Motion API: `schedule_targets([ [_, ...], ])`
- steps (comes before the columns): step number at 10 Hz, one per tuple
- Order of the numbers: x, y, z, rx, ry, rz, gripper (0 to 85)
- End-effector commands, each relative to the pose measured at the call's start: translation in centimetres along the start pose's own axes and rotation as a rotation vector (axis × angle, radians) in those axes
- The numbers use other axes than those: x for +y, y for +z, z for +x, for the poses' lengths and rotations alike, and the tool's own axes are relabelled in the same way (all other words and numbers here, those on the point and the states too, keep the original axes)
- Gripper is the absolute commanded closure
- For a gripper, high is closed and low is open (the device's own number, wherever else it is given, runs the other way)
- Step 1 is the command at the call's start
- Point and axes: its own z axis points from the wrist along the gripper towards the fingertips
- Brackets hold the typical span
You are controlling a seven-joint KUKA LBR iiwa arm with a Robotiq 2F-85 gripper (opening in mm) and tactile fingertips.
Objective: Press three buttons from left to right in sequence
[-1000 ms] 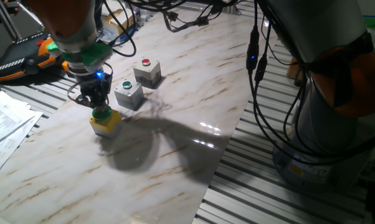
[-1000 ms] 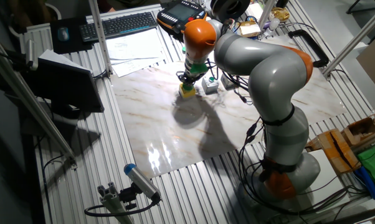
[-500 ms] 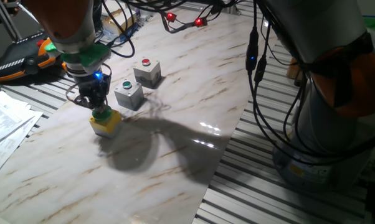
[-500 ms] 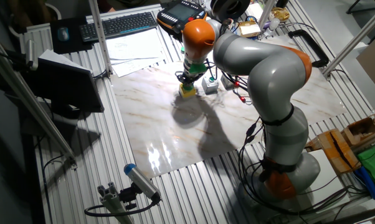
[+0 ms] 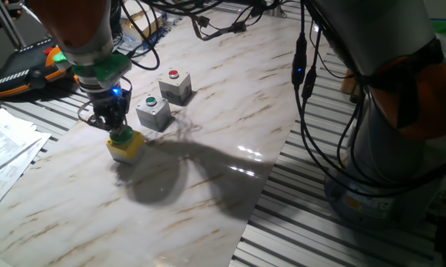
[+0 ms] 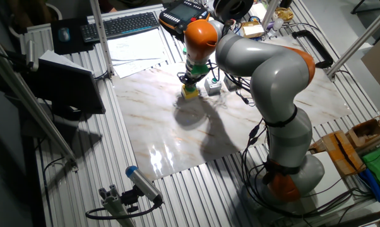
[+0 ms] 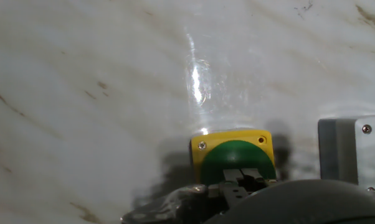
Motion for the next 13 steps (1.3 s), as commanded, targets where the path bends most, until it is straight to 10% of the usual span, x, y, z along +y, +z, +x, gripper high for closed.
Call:
schedule_targets([
  [1,0.0,0.2,0.0,-0.003,0.0,0.0,84.3],
  [7,0.1,0.9,-0.4,-0.012,-0.002,0.0,84.3],
  [13,-0.6,-2.8,-0.2,0.012,0.004,0.013,84.3],
])
